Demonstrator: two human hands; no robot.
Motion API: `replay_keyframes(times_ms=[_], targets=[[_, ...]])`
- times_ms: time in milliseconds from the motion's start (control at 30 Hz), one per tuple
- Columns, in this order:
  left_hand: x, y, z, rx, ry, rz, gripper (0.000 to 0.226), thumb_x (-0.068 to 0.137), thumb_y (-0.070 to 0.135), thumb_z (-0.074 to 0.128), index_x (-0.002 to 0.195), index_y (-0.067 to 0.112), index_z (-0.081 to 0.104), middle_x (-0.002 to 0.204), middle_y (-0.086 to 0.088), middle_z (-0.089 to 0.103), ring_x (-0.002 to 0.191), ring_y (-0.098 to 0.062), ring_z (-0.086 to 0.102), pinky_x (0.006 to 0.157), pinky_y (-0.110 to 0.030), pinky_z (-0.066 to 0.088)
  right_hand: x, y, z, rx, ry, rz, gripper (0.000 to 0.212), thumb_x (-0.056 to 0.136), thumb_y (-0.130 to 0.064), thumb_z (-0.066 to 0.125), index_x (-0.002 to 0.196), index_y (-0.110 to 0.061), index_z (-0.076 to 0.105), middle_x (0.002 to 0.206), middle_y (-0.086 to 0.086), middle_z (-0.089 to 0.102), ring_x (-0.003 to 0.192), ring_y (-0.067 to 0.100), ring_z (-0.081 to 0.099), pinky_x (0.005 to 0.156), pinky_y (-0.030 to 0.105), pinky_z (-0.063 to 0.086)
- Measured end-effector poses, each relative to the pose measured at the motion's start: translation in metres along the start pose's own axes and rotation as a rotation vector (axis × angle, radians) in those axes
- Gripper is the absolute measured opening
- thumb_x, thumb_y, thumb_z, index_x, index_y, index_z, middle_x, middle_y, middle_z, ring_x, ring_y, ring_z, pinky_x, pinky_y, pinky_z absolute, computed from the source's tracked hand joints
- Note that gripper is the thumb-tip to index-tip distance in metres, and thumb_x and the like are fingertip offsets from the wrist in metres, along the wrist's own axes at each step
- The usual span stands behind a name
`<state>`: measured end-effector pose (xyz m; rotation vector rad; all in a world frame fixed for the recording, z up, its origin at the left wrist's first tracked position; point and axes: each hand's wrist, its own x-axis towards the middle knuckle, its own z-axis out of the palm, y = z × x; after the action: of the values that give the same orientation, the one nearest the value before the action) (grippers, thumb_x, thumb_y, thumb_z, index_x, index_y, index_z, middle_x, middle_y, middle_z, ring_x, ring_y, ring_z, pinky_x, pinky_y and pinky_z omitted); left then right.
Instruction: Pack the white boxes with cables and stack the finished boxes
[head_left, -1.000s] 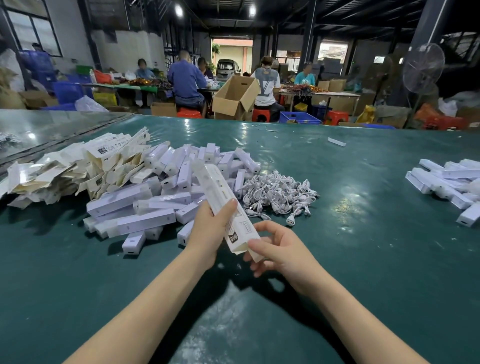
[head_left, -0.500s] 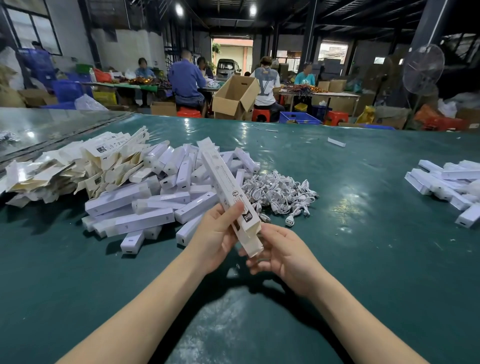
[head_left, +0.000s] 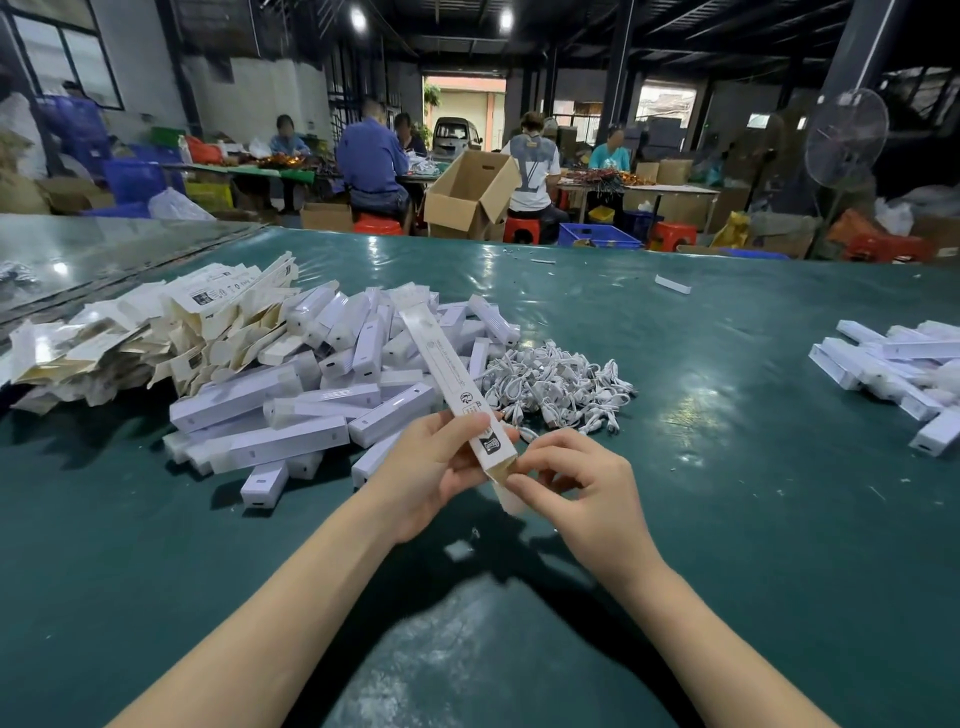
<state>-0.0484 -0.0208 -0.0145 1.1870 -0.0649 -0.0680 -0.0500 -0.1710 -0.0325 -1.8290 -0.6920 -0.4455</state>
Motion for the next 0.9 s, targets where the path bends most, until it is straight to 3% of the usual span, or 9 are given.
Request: replay_keyframes(times_ms=[33, 133, 200, 300, 333, 433, 533, 700, 900], targets=[[0.000, 0.000, 0.001, -0.020, 0.008, 0.007, 0.015, 0.093, 0.007, 0.044, 0.091, 0.002, 0.058, 0.073, -0.006, 0.072, 0.063, -0.013, 0.069, 0.055, -0.022, 0.054, 0.001, 0.000, -0.001, -0.009, -0.032, -0.003, 0.006, 0.068, -0.012, 0.076, 0.072, -0.014, 0.073, 0.076, -0.004, 0.059, 0.064, 0.009, 0.052, 0.059, 0.016, 0.042], [0.000, -0.001, 0.001, -0.078, 0.040, 0.019, 0.014, 0.092, 0.008, 0.045, 0.092, 0.001, 0.057, 0.073, -0.007, 0.072, 0.064, -0.013, 0.069, 0.056, -0.021, 0.054, 0.000, -0.003, -0.001, -0.086, -0.105, -0.014, 0.023, 0.065, -0.025, 0.072, 0.084, -0.012, 0.073, 0.086, -0.007, 0.058, 0.076, 0.007, 0.055, 0.070, 0.018, 0.046], [0.000, -0.001, 0.002, -0.110, 0.045, 0.018, 0.013, 0.093, 0.008, 0.045, 0.093, 0.001, 0.056, 0.073, -0.007, 0.072, 0.064, -0.013, 0.069, 0.056, -0.021, 0.055, 0.000, -0.005, -0.001, -0.113, -0.095, -0.026, 0.023, 0.065, -0.027, 0.072, 0.083, -0.012, 0.072, 0.088, -0.005, 0.057, 0.080, 0.006, 0.054, 0.077, 0.018, 0.045], [0.000, -0.003, 0.005, -0.120, 0.015, 0.011, 0.013, 0.092, 0.007, 0.045, 0.095, 0.000, 0.055, 0.075, -0.007, 0.072, 0.066, -0.014, 0.070, 0.057, -0.022, 0.055, 0.000, -0.005, -0.001, -0.081, -0.022, -0.008, 0.006, 0.072, -0.015, 0.072, 0.071, -0.011, 0.068, 0.080, -0.003, 0.056, 0.071, 0.008, 0.052, 0.069, 0.025, 0.044], [0.000, -0.003, 0.005, -0.123, 0.001, 0.011, 0.013, 0.092, 0.007, 0.045, 0.096, 0.000, 0.055, 0.076, -0.007, 0.072, 0.068, -0.014, 0.070, 0.058, -0.022, 0.055, 0.000, -0.004, 0.000, -0.055, 0.002, 0.012, 0.010, 0.073, -0.009, 0.074, 0.068, -0.013, 0.067, 0.078, -0.003, 0.055, 0.068, 0.008, 0.051, 0.064, 0.023, 0.043], [-0.001, -0.005, 0.005, -0.125, -0.026, 0.026, 0.013, 0.091, 0.007, 0.046, 0.096, -0.001, 0.056, 0.079, -0.007, 0.072, 0.072, -0.015, 0.070, 0.062, -0.022, 0.055, 0.001, -0.003, 0.003, 0.096, 0.065, 0.167, 0.030, 0.071, 0.003, 0.073, 0.060, -0.022, 0.060, 0.070, -0.004, 0.055, 0.059, 0.005, 0.048, 0.058, 0.017, 0.037], [-0.001, -0.007, 0.006, -0.093, -0.022, 0.046, 0.011, 0.089, 0.005, 0.048, 0.095, 0.001, 0.057, 0.085, -0.009, 0.072, 0.074, -0.018, 0.070, 0.064, -0.024, 0.056, 0.003, 0.000, 0.005, 0.300, 0.092, 0.368, 0.029, 0.072, 0.005, 0.070, 0.063, -0.016, 0.053, 0.059, 0.000, 0.052, 0.053, 0.010, 0.044, 0.052, 0.019, 0.037], [-0.001, -0.011, 0.005, 0.028, -0.012, 0.070, 0.011, 0.086, 0.009, 0.054, 0.096, 0.008, 0.057, 0.087, 0.001, 0.073, 0.077, -0.014, 0.070, 0.064, -0.025, 0.056, 0.005, 0.004, 0.004, 0.442, 0.042, 0.509, 0.029, 0.075, 0.012, 0.060, 0.062, -0.010, 0.048, 0.050, 0.000, 0.049, 0.040, 0.009, 0.045, 0.045, 0.020, 0.040], [0.001, -0.012, 0.002, 0.027, 0.024, 0.058, 0.012, 0.088, 0.009, 0.053, 0.099, 0.006, 0.055, 0.082, -0.003, 0.073, 0.076, -0.016, 0.070, 0.063, -0.024, 0.056, 0.007, 0.002, 0.000, 0.808, 0.009, 0.568, 0.021, 0.078, 0.015, 0.055, 0.079, -0.006, 0.050, 0.065, 0.005, 0.063, 0.054, 0.013, 0.062, 0.057, 0.023, 0.055]])
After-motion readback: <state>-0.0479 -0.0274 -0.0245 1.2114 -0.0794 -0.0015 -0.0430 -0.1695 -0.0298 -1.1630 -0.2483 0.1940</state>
